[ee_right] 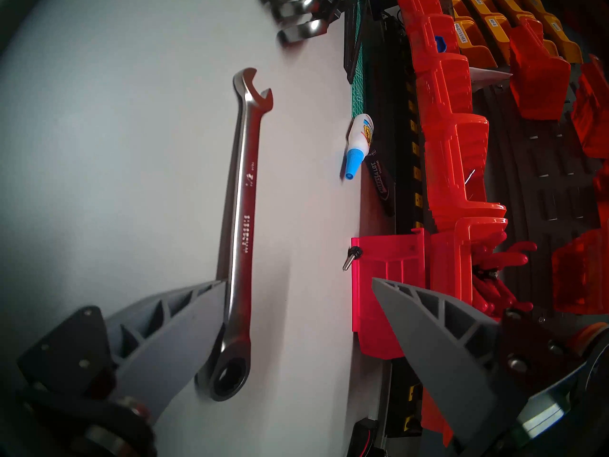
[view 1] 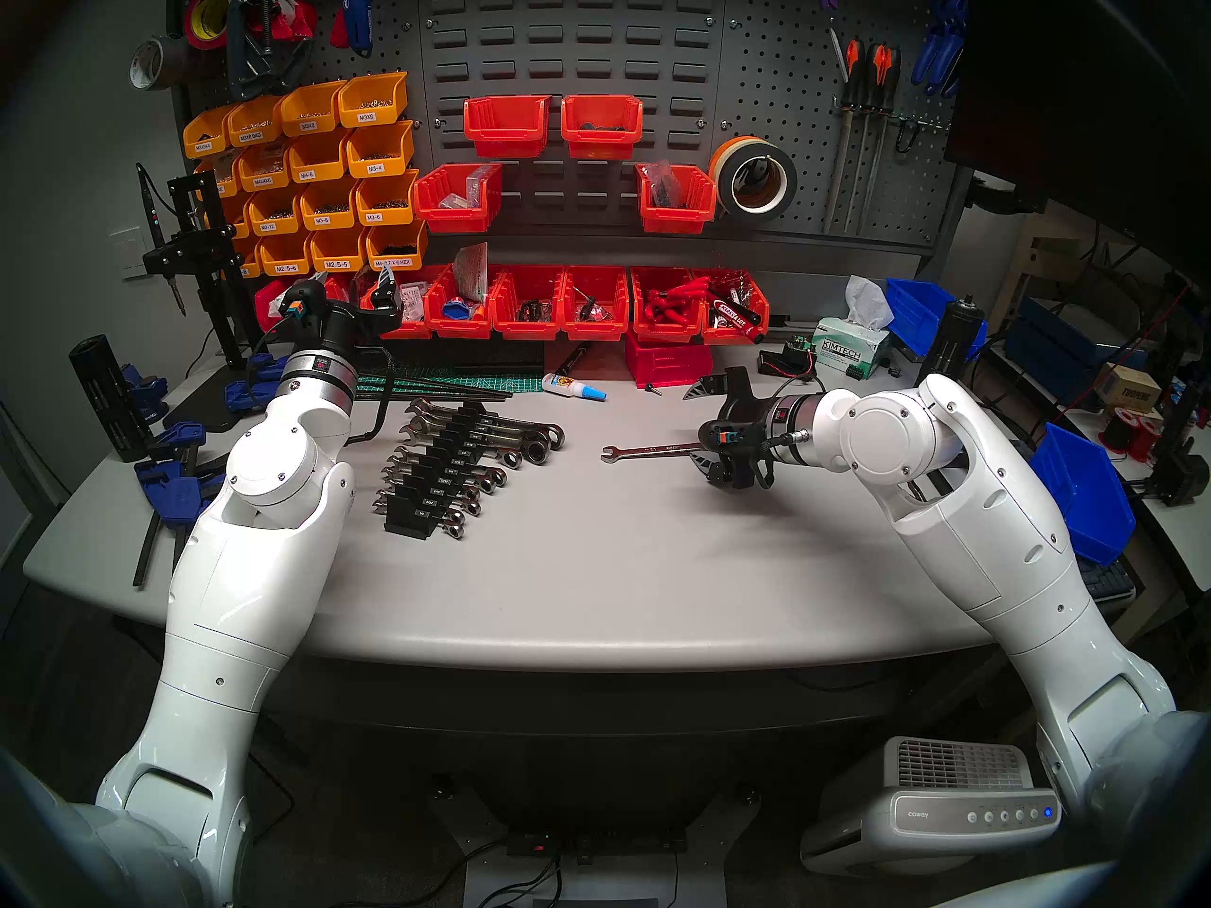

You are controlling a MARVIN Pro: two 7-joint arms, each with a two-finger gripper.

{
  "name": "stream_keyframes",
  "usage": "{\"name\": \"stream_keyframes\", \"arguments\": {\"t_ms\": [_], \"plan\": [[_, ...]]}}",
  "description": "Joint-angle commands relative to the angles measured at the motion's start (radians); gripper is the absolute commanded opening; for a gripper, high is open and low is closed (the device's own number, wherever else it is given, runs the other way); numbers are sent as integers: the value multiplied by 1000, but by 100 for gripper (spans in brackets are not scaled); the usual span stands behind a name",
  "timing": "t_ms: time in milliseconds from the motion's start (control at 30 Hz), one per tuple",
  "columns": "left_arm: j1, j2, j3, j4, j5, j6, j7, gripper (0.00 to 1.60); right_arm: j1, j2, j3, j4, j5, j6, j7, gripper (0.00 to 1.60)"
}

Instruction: Put the wrenches on the table into the correct slot in the case

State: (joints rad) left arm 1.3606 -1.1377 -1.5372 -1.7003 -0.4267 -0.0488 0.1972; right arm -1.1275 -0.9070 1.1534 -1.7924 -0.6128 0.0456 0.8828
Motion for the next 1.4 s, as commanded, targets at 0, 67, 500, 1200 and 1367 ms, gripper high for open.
{"name": "stream_keyframes", "arguments": {"t_ms": [0, 67, 500, 1200, 1367], "plan": [[-32, 1, -8, -28, 0, -11, 0, 160, 13, -36, -32, 14, 3, -19, 0, 160], [-32, 1, -8, -28, 0, -11, 0, 160, 18, -44, -40, 15, -1, -21, 0, 160], [-32, 1, -8, -28, 0, -11, 0, 160, 42, -71, -78, 19, -48, -6, -5, 160], [-32, 1, -8, -28, 0, -12, 0, 160, 40, -60, -77, 22, -104, 56, -16, 160], [-32, 1, -8, -28, 0, -11, 0, 160, 38, -51, -72, 18, -106, 61, -20, 160]]}}
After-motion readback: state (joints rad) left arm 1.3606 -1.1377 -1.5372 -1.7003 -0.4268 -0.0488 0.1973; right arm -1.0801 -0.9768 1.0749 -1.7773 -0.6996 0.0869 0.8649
